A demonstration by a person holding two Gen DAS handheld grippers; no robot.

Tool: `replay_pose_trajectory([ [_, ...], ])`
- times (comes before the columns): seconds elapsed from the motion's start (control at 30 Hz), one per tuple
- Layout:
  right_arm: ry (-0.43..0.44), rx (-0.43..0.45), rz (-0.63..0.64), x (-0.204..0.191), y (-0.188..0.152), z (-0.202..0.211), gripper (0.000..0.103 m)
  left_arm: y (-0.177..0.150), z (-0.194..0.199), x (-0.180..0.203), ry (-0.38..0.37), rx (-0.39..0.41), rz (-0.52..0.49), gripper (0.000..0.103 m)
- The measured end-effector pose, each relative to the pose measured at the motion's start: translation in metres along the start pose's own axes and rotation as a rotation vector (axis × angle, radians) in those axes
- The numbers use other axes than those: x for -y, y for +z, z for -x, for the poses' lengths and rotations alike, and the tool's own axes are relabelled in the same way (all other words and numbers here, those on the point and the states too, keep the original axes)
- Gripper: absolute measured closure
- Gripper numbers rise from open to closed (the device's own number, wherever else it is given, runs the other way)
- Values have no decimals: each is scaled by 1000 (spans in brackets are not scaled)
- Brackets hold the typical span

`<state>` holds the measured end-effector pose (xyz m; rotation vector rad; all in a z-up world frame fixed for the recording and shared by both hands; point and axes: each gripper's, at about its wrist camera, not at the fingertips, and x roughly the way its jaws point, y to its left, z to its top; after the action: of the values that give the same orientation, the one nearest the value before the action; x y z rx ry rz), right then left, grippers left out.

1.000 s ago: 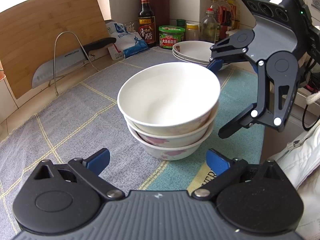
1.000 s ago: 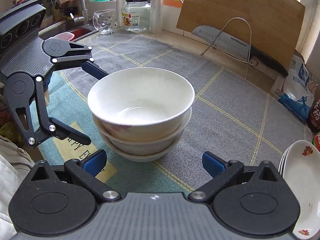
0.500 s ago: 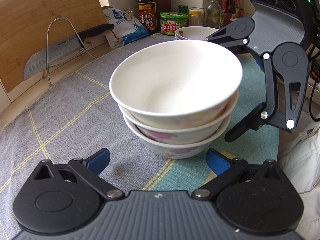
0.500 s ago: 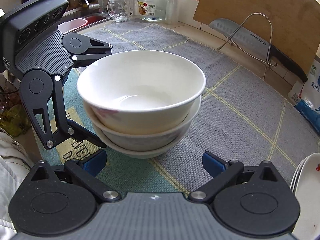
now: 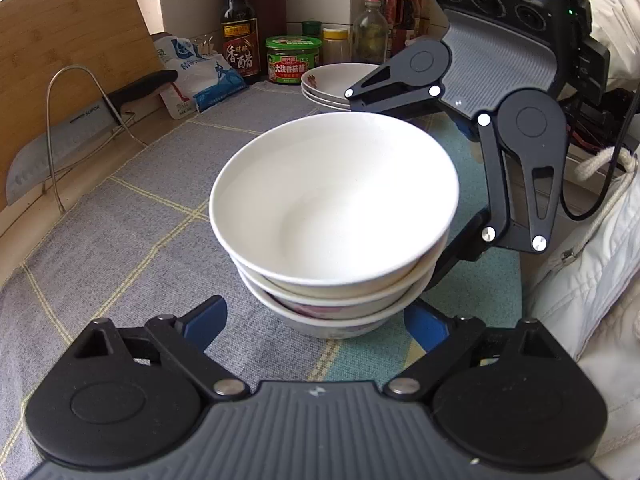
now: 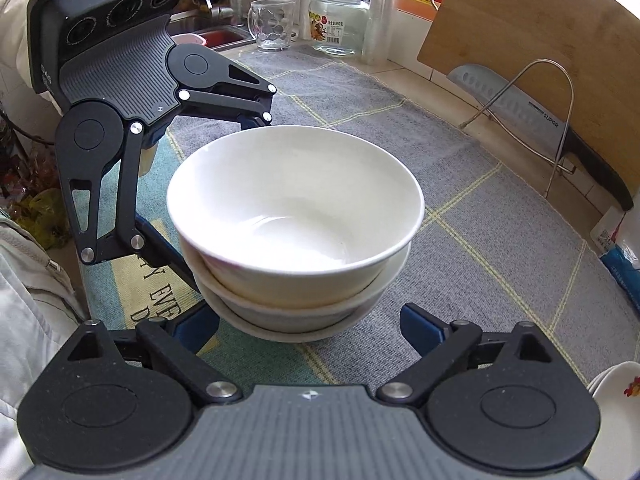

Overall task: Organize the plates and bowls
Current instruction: 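Lift the bowl stack with both tools and carry it toward the flowered plates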

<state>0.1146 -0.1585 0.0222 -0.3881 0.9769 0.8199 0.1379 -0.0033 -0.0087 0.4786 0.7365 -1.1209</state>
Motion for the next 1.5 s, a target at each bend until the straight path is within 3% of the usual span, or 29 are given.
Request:
replay_pose_trajectory([
  [0.3, 63, -36, 36, 6, 9, -7, 10, 8, -8, -10, -117, -29, -47, 14],
  [0.6, 120, -55, 38, 9, 13, -11, 14, 10, -10, -17, -185, -37, -77, 18],
  [1.5, 127, -94, 50, 7, 15, -8, 13, 11, -13, -18, -221, -41, -108, 17],
])
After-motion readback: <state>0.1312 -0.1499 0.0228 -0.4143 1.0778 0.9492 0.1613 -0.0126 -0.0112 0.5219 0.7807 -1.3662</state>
